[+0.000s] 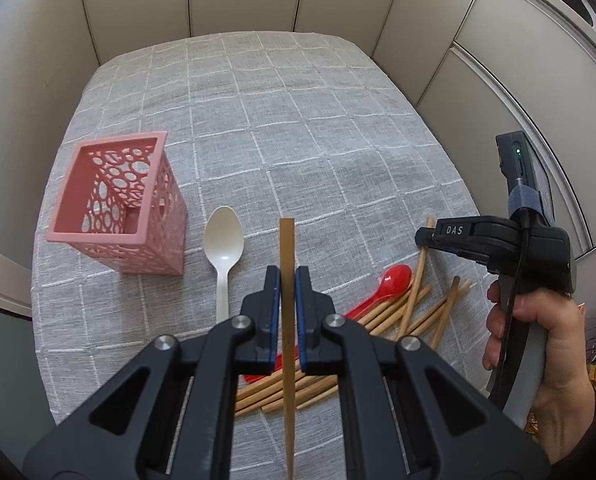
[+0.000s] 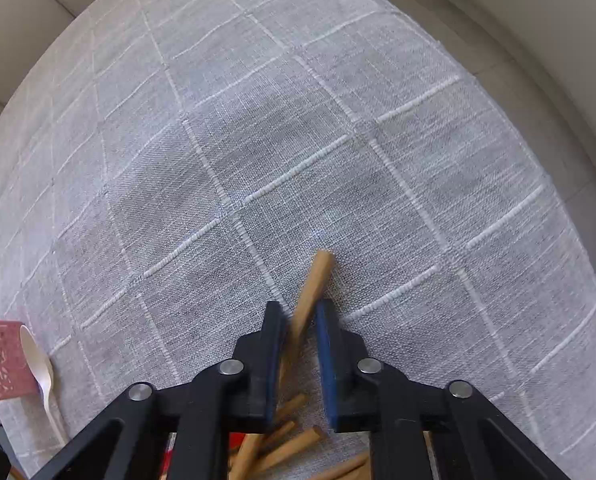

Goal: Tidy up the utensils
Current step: 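Lift the chopstick with the left tool and drop it into the pink holder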

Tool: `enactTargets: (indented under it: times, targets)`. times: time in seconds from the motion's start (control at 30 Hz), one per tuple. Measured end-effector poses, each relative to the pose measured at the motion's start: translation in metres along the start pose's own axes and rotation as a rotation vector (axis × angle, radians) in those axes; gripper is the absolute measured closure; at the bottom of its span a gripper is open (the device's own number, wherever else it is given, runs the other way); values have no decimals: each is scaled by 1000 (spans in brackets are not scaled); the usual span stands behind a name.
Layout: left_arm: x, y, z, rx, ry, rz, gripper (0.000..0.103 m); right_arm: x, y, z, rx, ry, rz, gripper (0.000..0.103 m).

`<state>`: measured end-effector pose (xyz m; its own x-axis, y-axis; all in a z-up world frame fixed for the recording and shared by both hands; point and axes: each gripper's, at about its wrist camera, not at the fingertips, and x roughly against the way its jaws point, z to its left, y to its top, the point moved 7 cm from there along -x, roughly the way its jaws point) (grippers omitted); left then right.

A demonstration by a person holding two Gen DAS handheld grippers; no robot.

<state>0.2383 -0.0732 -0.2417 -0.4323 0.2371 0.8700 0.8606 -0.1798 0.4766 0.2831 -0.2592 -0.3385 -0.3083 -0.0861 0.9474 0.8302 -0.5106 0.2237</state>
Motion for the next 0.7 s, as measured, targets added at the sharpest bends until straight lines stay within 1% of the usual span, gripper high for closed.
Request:
enactTargets:
  times: [0.1,0.23,0.37,0.47,0.57,0.6,0.7]
  targets:
    - [4,0,2,-9,17,-13,95,-2,2,-1,-54,39,-1,94]
    - [11,-2,8,-13,37,-34,95,3,5,-14,-119,126,8,95]
    - [22,-2,13,-16,53,-65,95,16,7,-26,-146,195,6,95]
    - [34,-1,18,-15,64,-98,95,36,8,-28,-138,231,-27,95]
    - [49,0,23,-5,69,-135,95,61,7,-22,-111,263,-77,95]
    - [55,1,25,-1,71,-150,95,72,5,-25,-99,275,-96,95]
    - [71,2,29,9,74,-195,95,104,-1,-10,-57,317,-155,95]
